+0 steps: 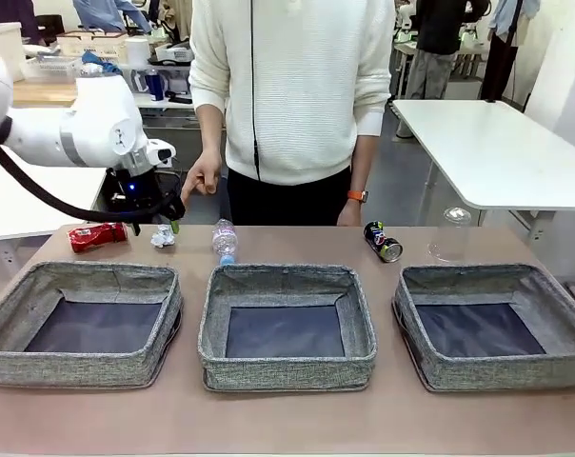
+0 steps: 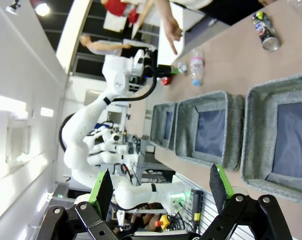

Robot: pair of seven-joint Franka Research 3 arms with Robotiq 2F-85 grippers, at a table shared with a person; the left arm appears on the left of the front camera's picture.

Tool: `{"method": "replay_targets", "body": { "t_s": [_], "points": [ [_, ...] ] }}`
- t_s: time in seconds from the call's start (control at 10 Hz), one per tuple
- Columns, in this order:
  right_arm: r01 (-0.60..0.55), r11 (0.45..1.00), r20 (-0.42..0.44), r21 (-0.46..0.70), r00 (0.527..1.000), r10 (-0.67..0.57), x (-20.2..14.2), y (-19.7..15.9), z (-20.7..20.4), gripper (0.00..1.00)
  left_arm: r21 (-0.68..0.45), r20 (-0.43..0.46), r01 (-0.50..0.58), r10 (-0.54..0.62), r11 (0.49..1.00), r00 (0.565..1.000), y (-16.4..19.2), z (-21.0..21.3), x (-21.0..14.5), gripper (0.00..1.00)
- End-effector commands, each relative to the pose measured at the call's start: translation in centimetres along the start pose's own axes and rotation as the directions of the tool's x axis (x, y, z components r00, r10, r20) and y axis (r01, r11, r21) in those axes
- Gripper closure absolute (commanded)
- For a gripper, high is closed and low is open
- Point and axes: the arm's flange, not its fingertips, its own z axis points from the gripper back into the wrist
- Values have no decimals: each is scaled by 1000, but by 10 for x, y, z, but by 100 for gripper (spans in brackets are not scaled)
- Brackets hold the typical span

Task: Sort the waste into the appropriate baskets.
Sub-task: Pick up the waste item pointed out by the person.

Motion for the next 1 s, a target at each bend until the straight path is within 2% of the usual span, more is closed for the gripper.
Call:
{"method": "replay_targets", "body": {
  "t_s": [0.0, 0.3, 0.8, 0.9],
  "points": [
    [-29, 999, 10, 21, 1000, 29, 4, 2, 0, 0, -4, 42, -20, 20, 1000, 999, 2, -10, 16, 0],
    [-29, 999, 10, 21, 1000, 29, 4, 2, 0, 0, 16, 135, -86, 83, 996, 987, 3, -38, 28, 0],
    [-29, 999, 10, 21, 1000, 29, 4, 2, 0, 0, 29, 127, -111, 107, 993, 986, 2, -40, 27, 0],
    [-29, 999, 10, 21, 1000, 29, 4, 2, 0, 0, 63, 120, -108, 99, 992, 988, 2, -41, 26, 43]
  ]
}}
